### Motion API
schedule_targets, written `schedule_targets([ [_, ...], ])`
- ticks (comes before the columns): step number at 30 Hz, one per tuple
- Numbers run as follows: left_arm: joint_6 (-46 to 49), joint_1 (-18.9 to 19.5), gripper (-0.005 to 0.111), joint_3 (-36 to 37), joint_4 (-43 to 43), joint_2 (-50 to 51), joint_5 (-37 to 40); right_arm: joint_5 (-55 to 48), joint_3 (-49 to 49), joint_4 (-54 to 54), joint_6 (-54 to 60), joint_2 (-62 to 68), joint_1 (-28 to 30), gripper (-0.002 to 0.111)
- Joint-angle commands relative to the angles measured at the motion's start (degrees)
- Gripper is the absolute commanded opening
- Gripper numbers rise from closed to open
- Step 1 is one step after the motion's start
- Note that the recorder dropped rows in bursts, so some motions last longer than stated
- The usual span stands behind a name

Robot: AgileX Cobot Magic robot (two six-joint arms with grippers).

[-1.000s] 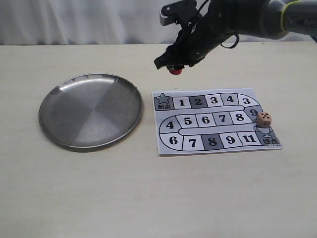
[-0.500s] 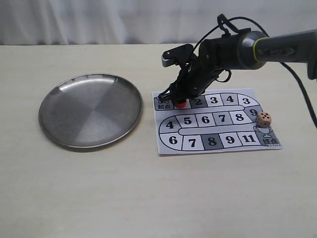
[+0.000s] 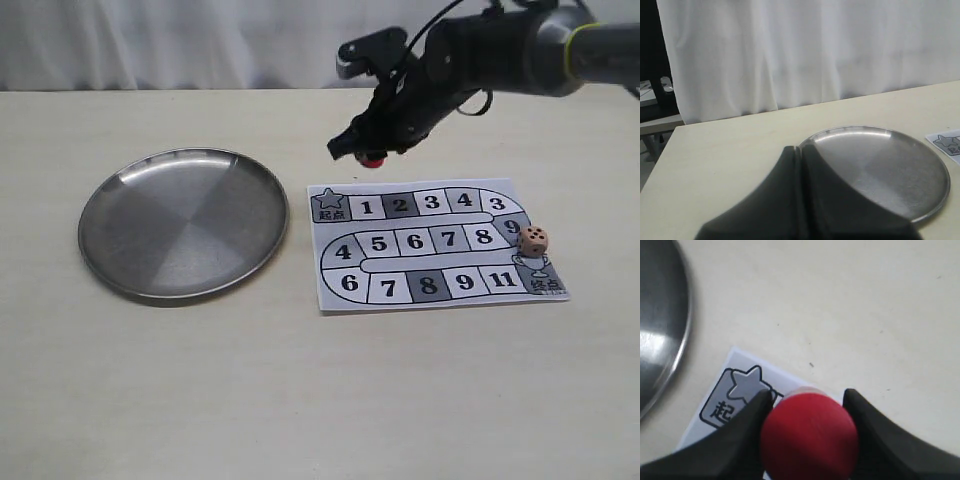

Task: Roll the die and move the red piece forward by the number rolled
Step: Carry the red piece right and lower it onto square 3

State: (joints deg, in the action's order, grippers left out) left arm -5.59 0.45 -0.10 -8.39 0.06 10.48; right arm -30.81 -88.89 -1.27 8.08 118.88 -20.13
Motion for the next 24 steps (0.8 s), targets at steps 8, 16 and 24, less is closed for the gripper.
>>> schedule_targets([
  [8,-0.1,-0.5,0.000,0.1,0.1,-0.1,-0.5,-0.3,2.2,0.5,-3.4,2.0,4.6,0.004],
  [16,-0.1,-0.5,0.000,0.1,0.1,-0.1,-0.5,0.9,4.4,0.5,-3.4,7.2,4.6,0.004],
  [24,-0.1,-0.5,0.000,0.1,0.1,-0.1,-0.5,0.7,4.3,0.5,-3.4,6.2,4.6,0.004],
])
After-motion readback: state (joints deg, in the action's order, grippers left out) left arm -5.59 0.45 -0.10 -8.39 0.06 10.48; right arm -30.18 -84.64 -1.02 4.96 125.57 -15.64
